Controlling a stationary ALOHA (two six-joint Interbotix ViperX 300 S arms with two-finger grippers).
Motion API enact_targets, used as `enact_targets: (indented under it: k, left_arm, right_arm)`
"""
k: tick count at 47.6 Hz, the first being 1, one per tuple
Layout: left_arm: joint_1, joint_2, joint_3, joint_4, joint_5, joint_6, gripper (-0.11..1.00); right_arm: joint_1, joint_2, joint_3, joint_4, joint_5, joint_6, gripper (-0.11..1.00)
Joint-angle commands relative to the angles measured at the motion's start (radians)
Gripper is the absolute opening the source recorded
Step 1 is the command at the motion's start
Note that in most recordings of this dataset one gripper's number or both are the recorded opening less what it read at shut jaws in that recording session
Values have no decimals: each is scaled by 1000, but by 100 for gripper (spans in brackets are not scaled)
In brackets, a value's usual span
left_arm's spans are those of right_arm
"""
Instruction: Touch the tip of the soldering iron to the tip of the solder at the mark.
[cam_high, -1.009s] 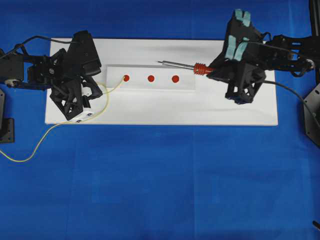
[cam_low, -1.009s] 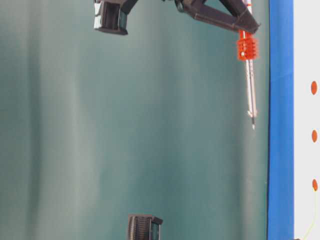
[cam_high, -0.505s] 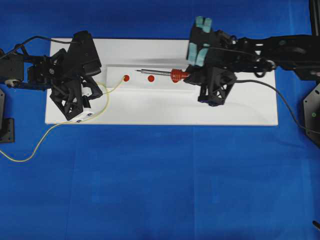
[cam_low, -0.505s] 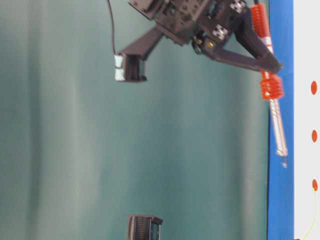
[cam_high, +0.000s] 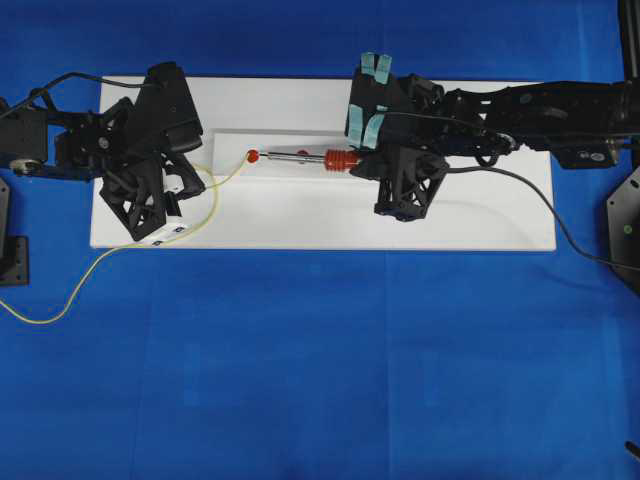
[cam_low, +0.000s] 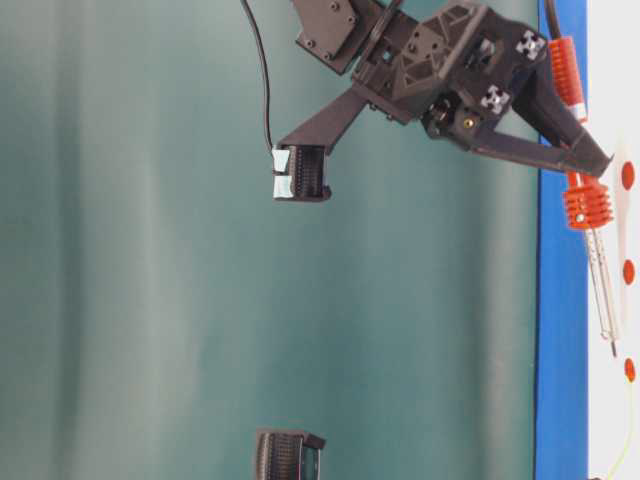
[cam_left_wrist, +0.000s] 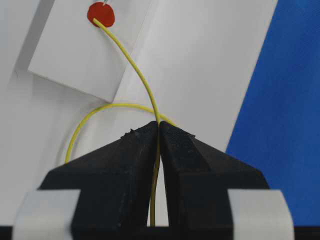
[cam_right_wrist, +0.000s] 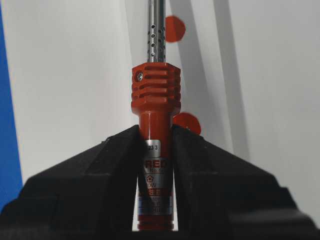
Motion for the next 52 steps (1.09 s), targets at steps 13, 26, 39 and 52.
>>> enact_targets:
  k: [13, 26, 39, 52]
  left_arm:
    - [-2, -8, -20, 3, -6, 0, 3]
    - [-9, -8, -18, 3, -6, 0, 3]
    - [-9, -8, -18, 3, -6, 0, 3]
    - [-9, -8, -20, 3, -6, 0, 3]
  right_arm:
    - [2, 8, -38, -3, -11, 0, 6]
    - [2, 20, -41, -3, -6, 0, 6]
    - [2, 20, -41, -5, -2, 0, 6]
    - [2, 20, -40, -6, -2, 0, 6]
